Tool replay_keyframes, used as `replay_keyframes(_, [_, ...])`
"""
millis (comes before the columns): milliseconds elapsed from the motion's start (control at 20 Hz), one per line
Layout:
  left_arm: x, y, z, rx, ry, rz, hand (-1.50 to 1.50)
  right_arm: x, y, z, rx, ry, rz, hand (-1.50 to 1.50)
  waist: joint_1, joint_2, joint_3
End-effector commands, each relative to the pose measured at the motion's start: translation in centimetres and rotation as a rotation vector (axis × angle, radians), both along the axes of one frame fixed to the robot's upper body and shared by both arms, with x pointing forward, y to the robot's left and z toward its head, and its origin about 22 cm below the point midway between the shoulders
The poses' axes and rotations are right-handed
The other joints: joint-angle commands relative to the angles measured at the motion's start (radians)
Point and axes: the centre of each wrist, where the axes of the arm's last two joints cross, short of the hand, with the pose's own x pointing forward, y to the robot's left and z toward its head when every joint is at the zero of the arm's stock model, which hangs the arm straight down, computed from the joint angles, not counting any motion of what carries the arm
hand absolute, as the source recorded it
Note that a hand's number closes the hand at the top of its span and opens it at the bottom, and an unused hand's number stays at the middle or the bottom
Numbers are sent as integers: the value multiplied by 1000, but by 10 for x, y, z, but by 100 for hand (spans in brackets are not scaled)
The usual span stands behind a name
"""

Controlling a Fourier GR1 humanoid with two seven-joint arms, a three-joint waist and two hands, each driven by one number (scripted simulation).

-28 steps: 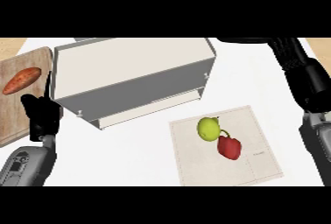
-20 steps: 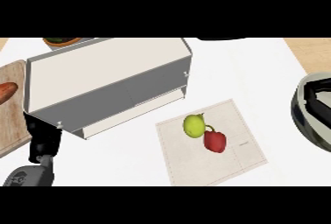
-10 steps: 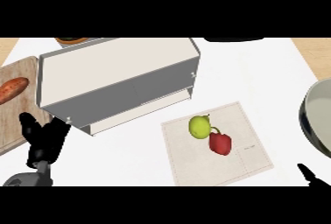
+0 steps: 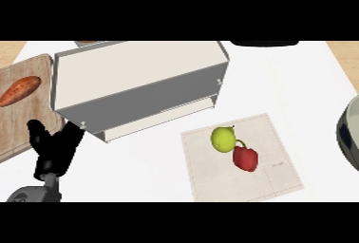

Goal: Pick the bell pepper from the placemat and place it in the tiered shelf

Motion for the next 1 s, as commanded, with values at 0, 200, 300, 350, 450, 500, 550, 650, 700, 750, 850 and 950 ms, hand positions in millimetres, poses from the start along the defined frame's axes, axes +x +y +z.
replay_keyframes(0, [-12,-1,-11,-13,91,21,0,-17,23,28,-64,100,-22,-150,10,5,-4])
replay_keyframes(200, [1,-10,-5,-22,75,-25,0,-2,41,39,-62,157,-136,-150,26,12,-5])
replay_keyframes(300, [-4,-11,-2,-14,79,-25,0,6,44,46,-75,155,-171,-150,37,12,-6])
replay_keyframes(350, [-7,1,-10,8,76,-26,0,14,49,41,-57,158,-183,-150,39,15,-7])
replay_keyframes(450, [3,-14,-7,-2,75,-42,0,20,46,36,-110,209,-223,-150,28,13,-7])
replay_keyframes(500, [3,-15,-1,-4,75,-36,0,29,48,37,-118,210,-237,-150,45,15,-7])
replay_keyframes(550, [7,-10,-2,-17,61,-49,0,43,49,31,-121,240,-254,-150,46,16,-7])
replay_keyframes(650, [-1,-16,-12,0,63,-31,0,50,64,33,-118,291,-259,-150,48,15,-7])
replay_keyframes(700, [4,-7,-17,-6,81,-45,0,58,68,40,-127,304,-247,-150,45,18,-8])
replay_keyframes(750, [11,-17,3,-11,79,-44,0,60,77,38,-139,343,-247,-150,44,11,-5])
replay_keyframes(850, [2,-5,-4,-2,63,-42,0,78,91,42,-150,377,-249,-150,47,11,-5])
replay_keyframes(950, [-1,-8,-10,-2,78,-15,0,80,102,43,-198,416,-226,-150,33,7,-4])
